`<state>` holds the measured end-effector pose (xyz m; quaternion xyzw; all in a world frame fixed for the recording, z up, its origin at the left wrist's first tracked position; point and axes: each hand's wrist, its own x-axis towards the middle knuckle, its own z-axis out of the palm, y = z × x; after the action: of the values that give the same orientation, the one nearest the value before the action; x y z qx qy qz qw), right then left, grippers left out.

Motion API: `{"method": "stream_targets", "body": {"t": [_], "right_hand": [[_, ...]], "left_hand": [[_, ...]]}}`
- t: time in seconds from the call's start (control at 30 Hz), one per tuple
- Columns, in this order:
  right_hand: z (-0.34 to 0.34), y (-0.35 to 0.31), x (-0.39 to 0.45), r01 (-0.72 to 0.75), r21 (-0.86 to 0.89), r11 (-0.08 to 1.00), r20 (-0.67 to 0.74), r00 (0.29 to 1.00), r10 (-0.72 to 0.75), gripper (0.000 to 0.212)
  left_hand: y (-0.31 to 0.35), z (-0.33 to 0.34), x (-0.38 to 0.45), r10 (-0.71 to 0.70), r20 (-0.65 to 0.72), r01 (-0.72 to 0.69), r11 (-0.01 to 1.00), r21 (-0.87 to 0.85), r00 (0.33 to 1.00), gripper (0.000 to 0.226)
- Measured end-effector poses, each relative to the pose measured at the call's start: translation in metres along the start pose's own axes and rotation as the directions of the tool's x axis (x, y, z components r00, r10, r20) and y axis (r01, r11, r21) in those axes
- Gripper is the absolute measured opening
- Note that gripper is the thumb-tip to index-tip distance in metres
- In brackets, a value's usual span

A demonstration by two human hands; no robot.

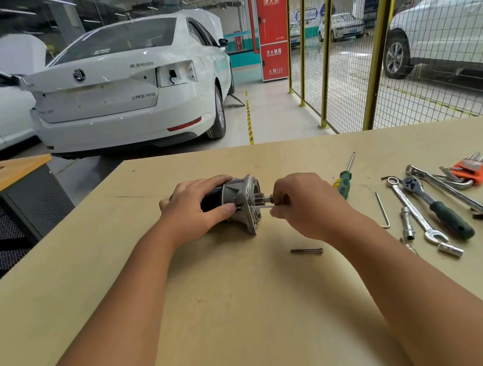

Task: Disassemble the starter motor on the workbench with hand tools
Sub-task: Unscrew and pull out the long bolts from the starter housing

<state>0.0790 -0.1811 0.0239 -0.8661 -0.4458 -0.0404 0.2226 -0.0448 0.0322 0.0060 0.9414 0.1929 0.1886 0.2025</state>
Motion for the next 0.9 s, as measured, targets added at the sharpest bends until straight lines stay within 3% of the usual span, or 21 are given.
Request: {"method": "stream_targets", "body": {"t": [0.1, 0.2, 0.43, 0.6, 0.73, 0.9], "right_hand": [[-0.0004, 0.0011, 0.0000, 0.006, 0.124, 0.992, 0.036, 0.999, -0.010, 0.014], [0.0004, 0.0021, 0.0013, 0.038, 0.064, 0.997, 0.079, 0.996, -0.043, 0.029], [0.0040, -0.0010, 0.0002, -0.008, -0.103, 0.995, -0.035, 0.999, 0.005, 0.020], [0.0049, 0.0000, 0.0007, 0.011, 0.029, 1.000, -0.032, 0.999, -0.010, 0.012], [0.0069, 0.0019, 0.0023, 0.042, 0.147, 0.988, -0.012, 0.999, -0.041, 0.014], [0.0077, 0.0026, 0.0045, 0.068, 0.081, 0.994, 0.050, 0.996, -0.072, 0.020]], "left_hand": [[0.0009, -0.0003, -0.0004, -0.001, -0.003, 0.001, 1.000, -0.008, 1.000, 0.066], [0.0018, 0.0000, -0.0004, -0.009, -0.010, 0.009, 1.000, -0.005, 1.000, 0.063], [0.0018, -0.0012, 0.0000, -0.006, 0.002, 0.006, 1.000, -0.008, 1.000, 0.063], [0.0019, -0.0019, -0.0013, 0.005, 0.010, -0.005, 1.000, -0.005, 1.000, 0.068], [0.0007, 0.0004, -0.0001, -0.005, -0.014, 0.005, 1.000, 0.002, 1.000, 0.058], [0.0001, 0.0001, 0.0011, -0.013, -0.016, 0.013, 1.000, -0.004, 1.000, 0.055]]}}
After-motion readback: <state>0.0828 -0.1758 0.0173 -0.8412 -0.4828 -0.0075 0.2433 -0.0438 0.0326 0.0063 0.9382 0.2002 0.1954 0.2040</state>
